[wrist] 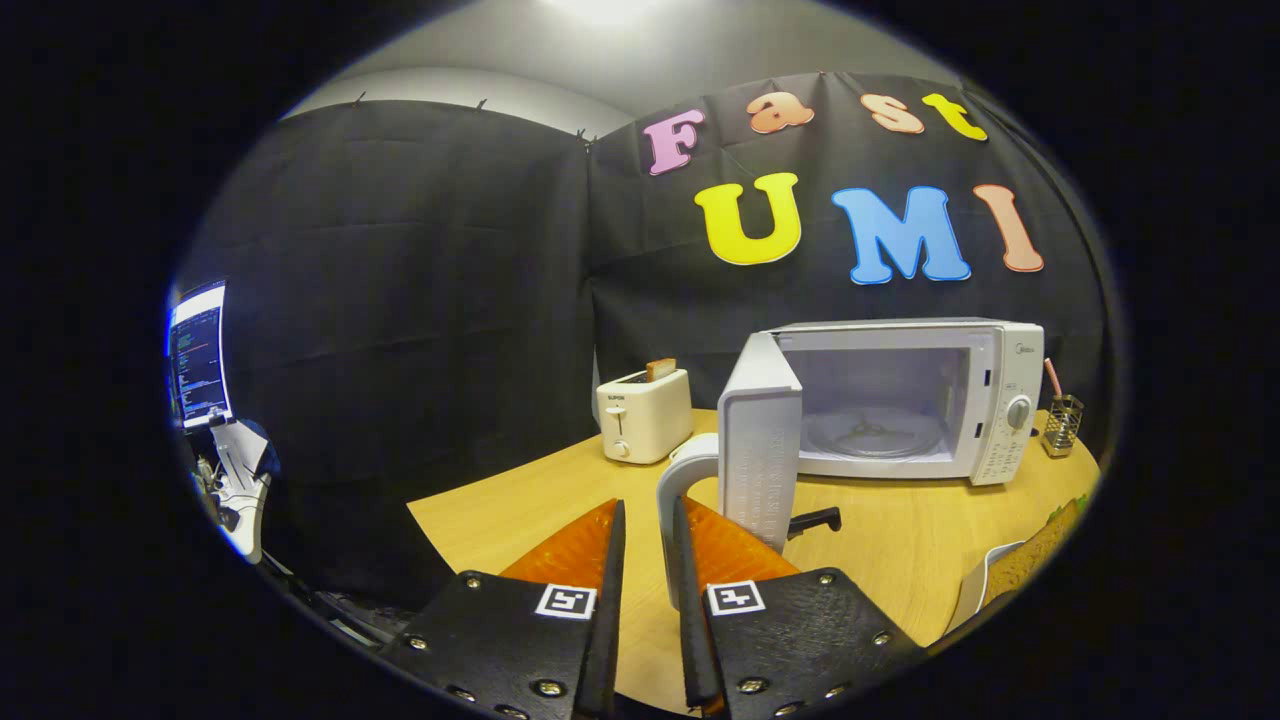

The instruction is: Open the microwave, put the food inside, and close the microwave door.

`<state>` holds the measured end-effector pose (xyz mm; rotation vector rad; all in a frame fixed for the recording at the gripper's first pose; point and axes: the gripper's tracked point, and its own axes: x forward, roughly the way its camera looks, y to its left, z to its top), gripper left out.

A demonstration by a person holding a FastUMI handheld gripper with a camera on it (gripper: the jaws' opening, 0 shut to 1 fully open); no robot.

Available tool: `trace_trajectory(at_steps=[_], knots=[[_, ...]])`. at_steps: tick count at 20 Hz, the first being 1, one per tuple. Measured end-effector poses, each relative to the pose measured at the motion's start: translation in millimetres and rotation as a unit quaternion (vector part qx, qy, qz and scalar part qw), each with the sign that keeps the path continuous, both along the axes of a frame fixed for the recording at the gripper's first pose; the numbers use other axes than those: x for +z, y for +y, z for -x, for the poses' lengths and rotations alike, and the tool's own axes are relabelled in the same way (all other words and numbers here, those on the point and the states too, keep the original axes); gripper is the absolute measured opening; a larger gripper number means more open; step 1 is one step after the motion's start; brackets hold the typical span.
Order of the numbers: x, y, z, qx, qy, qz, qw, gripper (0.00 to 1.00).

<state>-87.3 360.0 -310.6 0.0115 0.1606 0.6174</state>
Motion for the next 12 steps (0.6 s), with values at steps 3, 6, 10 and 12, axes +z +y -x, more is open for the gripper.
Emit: trace_trajectory(at_steps=[3, 6, 10, 12], knots=[[-0.3, 37.1, 5.5, 0.024, 0.002, 0.002, 1.0, 0.27], [-1.2, 69.2, 2.5, 0.041, 0.003, 0.003, 0.999, 0.26], [-5.0, 104.0, -5.1, 0.057, 0.001, 0.009, 0.998, 0.21], [-5.9, 117.6, -9.2, 0.067, -0.005, 0.016, 0.998, 0.21]])
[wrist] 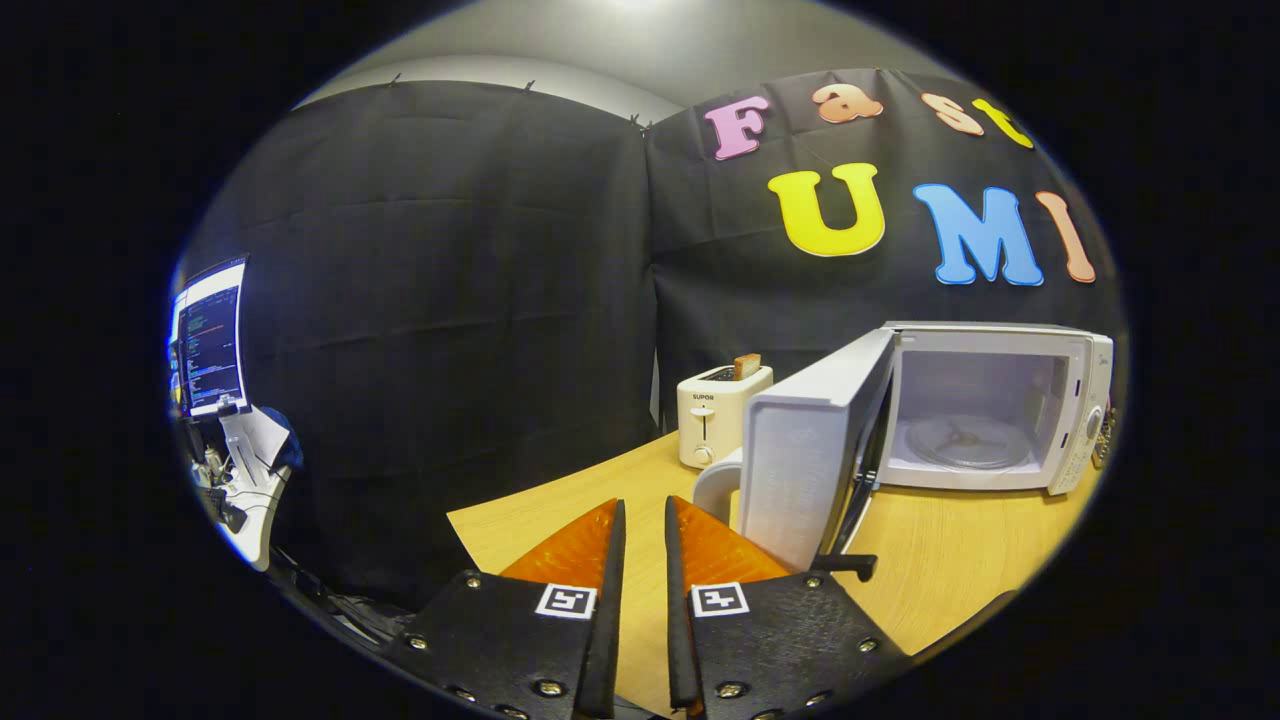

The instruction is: Open the microwave, put the food inside, and close the microwave door.

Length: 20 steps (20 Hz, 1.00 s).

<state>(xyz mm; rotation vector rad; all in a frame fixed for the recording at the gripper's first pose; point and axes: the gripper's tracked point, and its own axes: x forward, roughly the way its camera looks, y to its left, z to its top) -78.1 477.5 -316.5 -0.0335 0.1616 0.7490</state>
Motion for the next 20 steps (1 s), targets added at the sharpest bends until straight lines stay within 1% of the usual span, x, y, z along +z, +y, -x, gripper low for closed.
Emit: trace_trajectory(at_steps=[2, 4, 5, 6, 7, 8, 9, 10, 11, 16, 18, 20], knots=[[0.2, 14.3, 1.9, 0.016, -0.002, 0.0, 1.0, 0.21], [2.1, 23.8, 13.7, 0.041, 0.006, -0.012, 0.999, 0.23], [8.3, 24.4, 24.1, 0.058, 0.007, -0.024, 0.998, 0.26], [14.6, 22.7, 33.6, 0.066, 0.005, -0.03, 0.997, 0.33], [24.7, 17.9, 45.9, 0.077, -0.001, -0.035, 0.996, 0.35], [30.3, 16.6, 52.5, 0.082, -0.011, -0.038, 0.996, 0.51], [41.6, 6.8, 56.8, 0.076, -0.024, -0.044, 0.996, 0.67], [53.9, -5.6, 58.4, 0.064, -0.04, -0.05, 0.996, 0.83], [66.9, -20.3, 57.1, 0.049, -0.051, -0.052, 0.996, 0.85], [105.0, -108.2, 28.8, -0.043, -0.075, -0.058, 0.994, 0.85], [119.2, -156.7, 17.0, -0.089, -0.089, -0.064, 0.99, 0.85], [126.8, -211.0, 4.4, -0.14, -0.102, -0.064, 0.983, 0.85]])
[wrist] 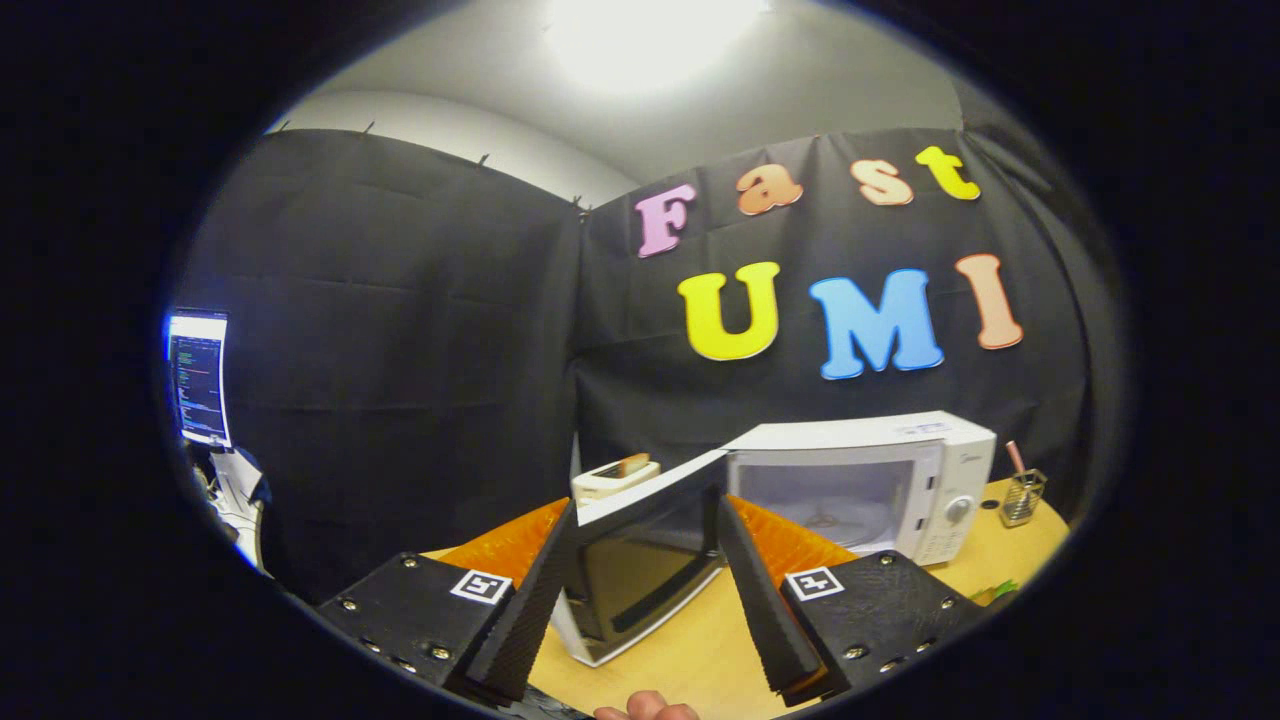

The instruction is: Open the microwave, put the food inside, and close the microwave door.

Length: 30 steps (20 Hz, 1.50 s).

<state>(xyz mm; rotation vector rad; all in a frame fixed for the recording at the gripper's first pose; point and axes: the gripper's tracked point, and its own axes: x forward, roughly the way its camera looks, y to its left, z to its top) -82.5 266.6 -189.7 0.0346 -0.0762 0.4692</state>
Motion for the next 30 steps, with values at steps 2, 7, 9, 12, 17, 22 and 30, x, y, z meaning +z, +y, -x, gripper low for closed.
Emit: trace_trajectory(at_steps=[2, 7, 9, 12, 17, 22, 30], knots=[[-0.8, -54.0, -7.2, -0.046, 0.005, -0.008, 0.999, 0.85], [-6.9, -179.6, -11.2, -0.15, 0.014, -0.03, 0.988, 0.85], [-16.8, -215.5, -9.1, -0.178, 0.021, -0.034, 0.983, 0.85], [-41.7, -250.4, -5.3, -0.199, 0.047, -0.034, 0.978, 0.85], [-92.3, -282.8, -1.9, -0.208, 0.098, -0.034, 0.973, 0.85], [-146.0, -287.4, 2.9, -0.187, 0.164, -0.046, 0.967, 0.85], [-200.3, -275.9, -12.9, -0.143, 0.248, -0.104, 0.952, 0.87]])
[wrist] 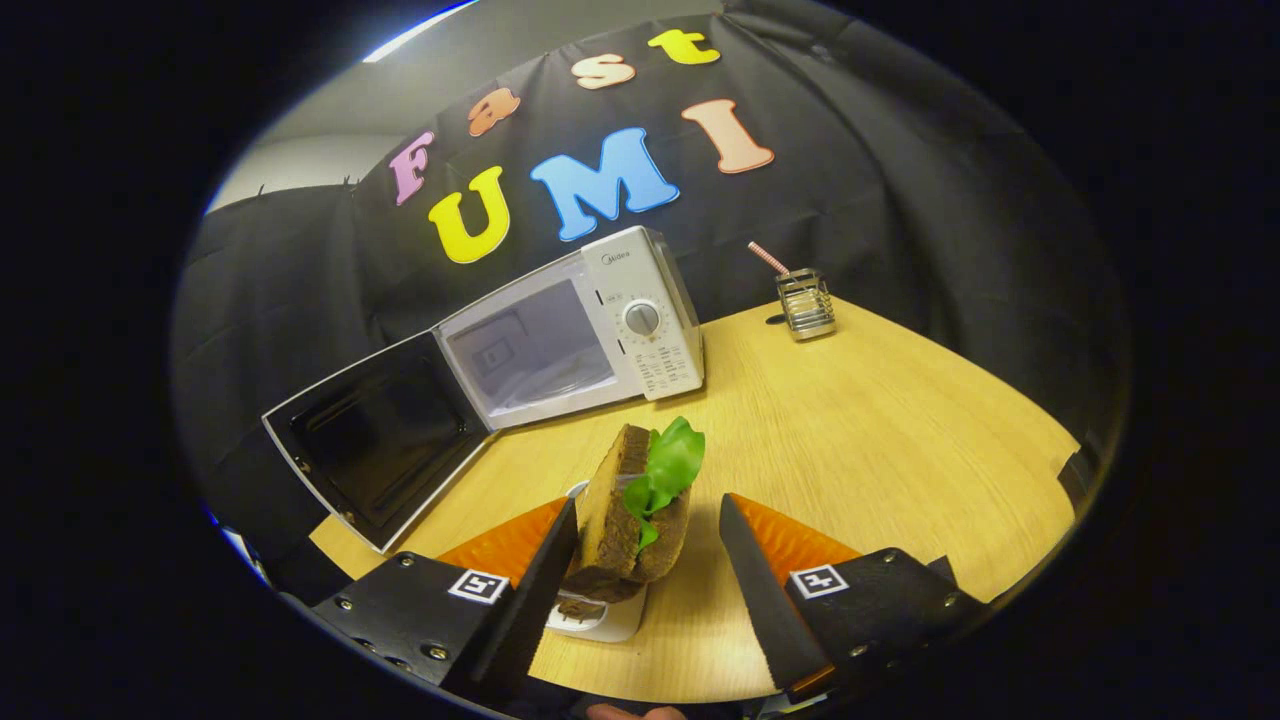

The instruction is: Open the microwave, put the food inside, and close the microwave door.

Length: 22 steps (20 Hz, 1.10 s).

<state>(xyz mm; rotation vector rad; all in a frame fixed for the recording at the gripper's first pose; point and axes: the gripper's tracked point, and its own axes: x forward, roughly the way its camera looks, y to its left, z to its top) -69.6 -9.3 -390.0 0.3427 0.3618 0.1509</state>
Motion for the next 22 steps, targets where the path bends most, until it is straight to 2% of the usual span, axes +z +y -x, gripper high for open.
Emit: trace_trajectory(at_steps=[1, 3, 4, 5, 6, 7, 8, 9, 10, 16, 22], knots=[[1.6, 0.9, 0.0, 0.001, 0.002, -0.009, 1.0, 0.89], [3.4, 7.8, -0.9, 0.011, 0.0, -0.027, 1.0, 0.78], [4.4, 8.6, -0.1, 0.012, -0.001, -0.024, 1.0, 0.58], [6.6, 11.3, -0.7, 0.019, -0.007, -0.016, 1.0, 0.55], [6.8, 13.0, -1.4, 0.017, -0.01, -0.01, 1.0, 0.43], [13.7, 14.9, -1.2, 0.023, -0.018, -0.011, 0.999, 0.43], [16.8, 17.7, -2.4, 0.025, -0.023, -0.006, 0.999, 0.31], [21.1, 19.7, -1.6, 0.024, -0.028, -0.001, 0.999, 0.3], [23.2, 24.7, -1.7, 0.031, -0.032, 0.009, 0.999, 0.23], [55.3, 37.8, -0.4, 0.033, -0.071, 0.059, 0.995, 0.23], [109.0, 57.4, -22.9, 0.027, -0.13, 0.104, 0.986, 0.23]])
